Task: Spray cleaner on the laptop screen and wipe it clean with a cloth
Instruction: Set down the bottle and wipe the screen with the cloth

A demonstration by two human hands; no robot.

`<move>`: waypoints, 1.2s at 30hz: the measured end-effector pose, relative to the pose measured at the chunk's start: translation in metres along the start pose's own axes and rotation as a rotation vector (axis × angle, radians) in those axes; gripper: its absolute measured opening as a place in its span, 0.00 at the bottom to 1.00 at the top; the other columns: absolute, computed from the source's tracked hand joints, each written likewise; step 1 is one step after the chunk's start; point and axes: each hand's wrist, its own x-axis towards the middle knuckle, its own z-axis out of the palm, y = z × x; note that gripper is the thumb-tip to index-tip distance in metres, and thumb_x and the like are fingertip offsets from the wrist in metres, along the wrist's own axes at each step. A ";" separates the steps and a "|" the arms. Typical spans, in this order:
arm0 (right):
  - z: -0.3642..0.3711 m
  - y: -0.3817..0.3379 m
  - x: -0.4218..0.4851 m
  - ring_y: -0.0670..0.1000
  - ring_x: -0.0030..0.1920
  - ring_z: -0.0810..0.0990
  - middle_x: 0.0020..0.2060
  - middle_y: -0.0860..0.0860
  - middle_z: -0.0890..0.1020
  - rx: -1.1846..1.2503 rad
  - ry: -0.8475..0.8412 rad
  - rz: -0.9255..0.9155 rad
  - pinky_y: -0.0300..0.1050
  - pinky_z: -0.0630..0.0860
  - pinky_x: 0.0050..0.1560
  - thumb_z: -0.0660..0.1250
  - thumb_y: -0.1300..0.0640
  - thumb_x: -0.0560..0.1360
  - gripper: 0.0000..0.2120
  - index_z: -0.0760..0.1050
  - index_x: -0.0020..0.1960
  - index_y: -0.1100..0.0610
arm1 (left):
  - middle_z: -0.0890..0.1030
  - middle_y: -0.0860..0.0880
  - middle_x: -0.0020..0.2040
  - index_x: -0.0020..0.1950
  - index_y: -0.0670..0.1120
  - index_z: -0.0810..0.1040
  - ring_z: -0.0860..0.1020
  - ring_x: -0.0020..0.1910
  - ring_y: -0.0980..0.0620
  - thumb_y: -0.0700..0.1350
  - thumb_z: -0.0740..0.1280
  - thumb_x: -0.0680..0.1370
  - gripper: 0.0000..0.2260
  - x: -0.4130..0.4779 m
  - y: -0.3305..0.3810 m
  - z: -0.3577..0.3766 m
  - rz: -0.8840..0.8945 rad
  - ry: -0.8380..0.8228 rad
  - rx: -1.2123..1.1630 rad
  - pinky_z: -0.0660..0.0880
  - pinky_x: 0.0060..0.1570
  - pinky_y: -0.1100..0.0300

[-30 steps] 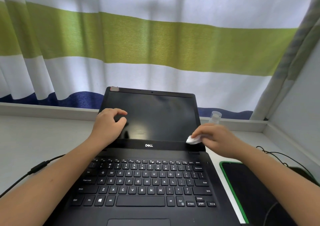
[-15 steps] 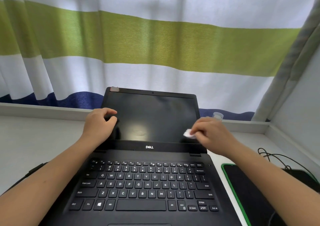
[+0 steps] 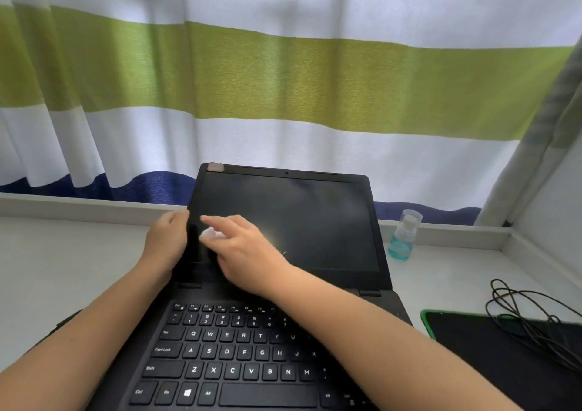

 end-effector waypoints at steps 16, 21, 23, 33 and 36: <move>-0.004 0.039 -0.018 0.52 0.76 0.48 0.76 0.54 0.53 -0.235 -0.145 0.245 0.46 0.41 0.73 0.50 0.56 0.80 0.24 0.51 0.75 0.59 | 0.84 0.47 0.50 0.38 0.55 0.82 0.79 0.55 0.45 0.56 0.53 0.77 0.20 -0.002 -0.004 -0.007 -0.077 -0.049 -0.201 0.71 0.63 0.47; -0.035 0.071 -0.056 0.52 0.76 0.46 0.76 0.53 0.50 -0.273 -0.149 0.358 0.43 0.39 0.71 0.49 0.56 0.81 0.24 0.48 0.75 0.58 | 0.83 0.47 0.52 0.41 0.54 0.82 0.79 0.55 0.46 0.56 0.52 0.77 0.19 -0.004 -0.002 -0.008 -0.066 -0.043 -0.187 0.71 0.63 0.47; -0.048 0.080 -0.072 0.52 0.76 0.46 0.76 0.53 0.50 -0.276 -0.137 0.407 0.41 0.38 0.70 0.49 0.56 0.81 0.24 0.48 0.75 0.58 | 0.83 0.47 0.52 0.42 0.53 0.82 0.79 0.55 0.46 0.57 0.52 0.75 0.20 -0.005 -0.001 -0.008 -0.071 -0.049 -0.180 0.71 0.63 0.46; -0.085 0.107 -0.137 0.52 0.76 0.49 0.76 0.52 0.53 -0.246 -0.052 0.679 0.36 0.43 0.69 0.52 0.63 0.80 0.24 0.53 0.75 0.58 | 0.84 0.47 0.51 0.44 0.52 0.83 0.79 0.55 0.45 0.63 0.53 0.66 0.24 -0.004 -0.001 -0.008 -0.076 -0.052 -0.163 0.71 0.63 0.45; -0.091 0.105 -0.149 0.53 0.76 0.48 0.76 0.53 0.51 -0.288 -0.091 0.724 0.40 0.50 0.71 0.53 0.70 0.75 0.30 0.50 0.75 0.59 | 0.84 0.46 0.51 0.42 0.52 0.83 0.79 0.55 0.44 0.61 0.53 0.68 0.22 -0.005 0.000 -0.007 -0.067 -0.033 -0.169 0.71 0.62 0.45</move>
